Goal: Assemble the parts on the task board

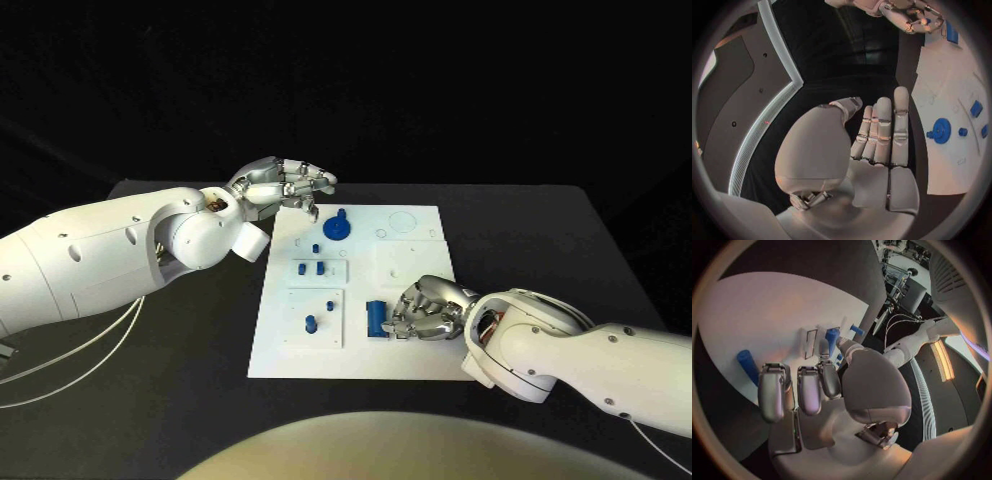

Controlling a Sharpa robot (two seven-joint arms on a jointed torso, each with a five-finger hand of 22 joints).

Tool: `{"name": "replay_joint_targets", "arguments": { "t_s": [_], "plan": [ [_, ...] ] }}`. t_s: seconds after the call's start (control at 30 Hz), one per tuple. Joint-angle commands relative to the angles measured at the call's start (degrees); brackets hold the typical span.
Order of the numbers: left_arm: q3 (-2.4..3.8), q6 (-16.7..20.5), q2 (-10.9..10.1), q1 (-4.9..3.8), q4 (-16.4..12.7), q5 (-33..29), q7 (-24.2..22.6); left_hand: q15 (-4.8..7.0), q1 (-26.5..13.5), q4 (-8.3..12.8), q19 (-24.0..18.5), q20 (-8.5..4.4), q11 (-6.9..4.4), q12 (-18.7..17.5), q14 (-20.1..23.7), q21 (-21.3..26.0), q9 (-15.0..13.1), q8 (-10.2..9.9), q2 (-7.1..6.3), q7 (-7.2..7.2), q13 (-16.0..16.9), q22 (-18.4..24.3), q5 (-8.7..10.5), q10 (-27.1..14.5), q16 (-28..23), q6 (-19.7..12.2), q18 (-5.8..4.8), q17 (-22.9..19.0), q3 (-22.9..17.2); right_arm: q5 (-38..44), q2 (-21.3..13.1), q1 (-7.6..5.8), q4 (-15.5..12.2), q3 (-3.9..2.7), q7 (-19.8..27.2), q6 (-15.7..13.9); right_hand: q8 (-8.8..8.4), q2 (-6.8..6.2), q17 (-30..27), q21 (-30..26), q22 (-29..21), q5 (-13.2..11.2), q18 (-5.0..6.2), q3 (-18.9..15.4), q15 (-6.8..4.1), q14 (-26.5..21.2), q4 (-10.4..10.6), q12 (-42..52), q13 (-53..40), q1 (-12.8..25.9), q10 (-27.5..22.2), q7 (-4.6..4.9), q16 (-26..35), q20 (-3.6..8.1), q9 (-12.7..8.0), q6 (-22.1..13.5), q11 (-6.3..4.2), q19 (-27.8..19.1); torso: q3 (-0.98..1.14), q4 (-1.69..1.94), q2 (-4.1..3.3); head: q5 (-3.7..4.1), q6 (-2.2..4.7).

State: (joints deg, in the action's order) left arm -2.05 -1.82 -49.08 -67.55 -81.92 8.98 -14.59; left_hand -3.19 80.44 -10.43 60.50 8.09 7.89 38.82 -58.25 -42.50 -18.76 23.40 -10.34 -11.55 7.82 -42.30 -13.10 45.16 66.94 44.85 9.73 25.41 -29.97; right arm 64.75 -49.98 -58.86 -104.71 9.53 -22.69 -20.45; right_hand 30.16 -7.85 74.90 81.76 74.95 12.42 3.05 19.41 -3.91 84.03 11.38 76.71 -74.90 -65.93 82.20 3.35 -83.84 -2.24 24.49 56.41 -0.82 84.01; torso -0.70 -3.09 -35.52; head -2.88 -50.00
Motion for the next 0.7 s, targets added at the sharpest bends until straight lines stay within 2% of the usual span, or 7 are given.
{"name": "replay_joint_targets", "arguments": {
  "t_s": [0.03,0.37,0.53,0.7],
  "plan": [
    [0.02,-1.17,0.01,0.0,-0.09,0.01,-0.31,-0.27,-0.61,0.01,0.01,0.4,-0.02,-0.01,-0.05,0.41,-0.01,0.3,-0.01,0.07,0.13,0.13,0.19,-0.49,-0.14,-0.5,0.82,0.12,-0.19,-0.69,0.12,0.06,0.04,0.0,0.12,0.03,0.41,0.15,4.01,0.34,10.89,0.27,-1.06,0.39,-0.54,3.73,0.0,0.27,-3.03,-0.5,0.37,-0.06,-0.19,0.27,-0.09,0.29,-0.08,1.93,0.03,-0.07,-0.03,0.0,0.0],
    [0.02,-1.22,-0.05,0.0,-0.09,0.08,-0.27,-0.27,-0.63,0.02,0.0,0.41,-0.02,0.0,-0.02,0.42,0.0,0.3,-0.03,0.06,0.13,0.14,0.19,-0.5,-0.15,-0.52,0.82,0.12,-0.19,-1.54,-0.95,0.06,-0.94,-0.01,2.31,1.09,0.5,-0.84,3.79,0.0,10.75,0.1,-0.98,0.34,-0.47,3.68,0.52,0.02,-2.9,0.41,0.26,0.09,-0.05,0.26,-0.18,0.12,0.04,1.77,0.03,-0.05,0.0,0.14,0.0],
    [0.02,-1.19,-0.09,0.0,-0.06,0.09,-0.28,-0.27,-0.63,0.02,0.0,0.41,-0.02,0.0,-0.02,0.42,0.0,0.3,-0.03,0.06,0.13,0.14,0.19,-0.5,-0.15,-0.52,0.82,0.12,-0.19,-1.62,-4.04,-0.2,-2.16,-0.02,3.27,-0.33,0.34,-1.34,3.46,-0.48,10.52,0.16,-0.87,0.59,-0.4,3.59,0.38,-0.52,-2.49,0.23,-0.08,0.21,0.15,0.22,-0.32,-0.39,0.13,1.52,-0.04,-0.12,0.06,0.27,0.0],
    [0.02,-1.15,-0.14,0.0,-0.07,0.1,-0.28,-0.27,-0.63,0.02,0.0,0.41,-0.02,0.0,-0.02,0.42,0.0,0.3,-0.03,0.06,0.13,0.14,0.19,-0.5,-0.15,-0.52,0.82,0.12,-0.19,-1.24,-8.02,-0.87,-3.16,-0.02,4.14,-1.65,0.0,-1.78,2.99,-1.05,10.27,0.19,-0.75,1.22,-0.2,3.47,-0.07,-0.97,-2.21,-0.42,-0.43,0.54,0.46,0.09,-0.58,-1.23,0.39,1.23,-0.02,-0.09,0.05,0.43,0.0]
  ]
}}
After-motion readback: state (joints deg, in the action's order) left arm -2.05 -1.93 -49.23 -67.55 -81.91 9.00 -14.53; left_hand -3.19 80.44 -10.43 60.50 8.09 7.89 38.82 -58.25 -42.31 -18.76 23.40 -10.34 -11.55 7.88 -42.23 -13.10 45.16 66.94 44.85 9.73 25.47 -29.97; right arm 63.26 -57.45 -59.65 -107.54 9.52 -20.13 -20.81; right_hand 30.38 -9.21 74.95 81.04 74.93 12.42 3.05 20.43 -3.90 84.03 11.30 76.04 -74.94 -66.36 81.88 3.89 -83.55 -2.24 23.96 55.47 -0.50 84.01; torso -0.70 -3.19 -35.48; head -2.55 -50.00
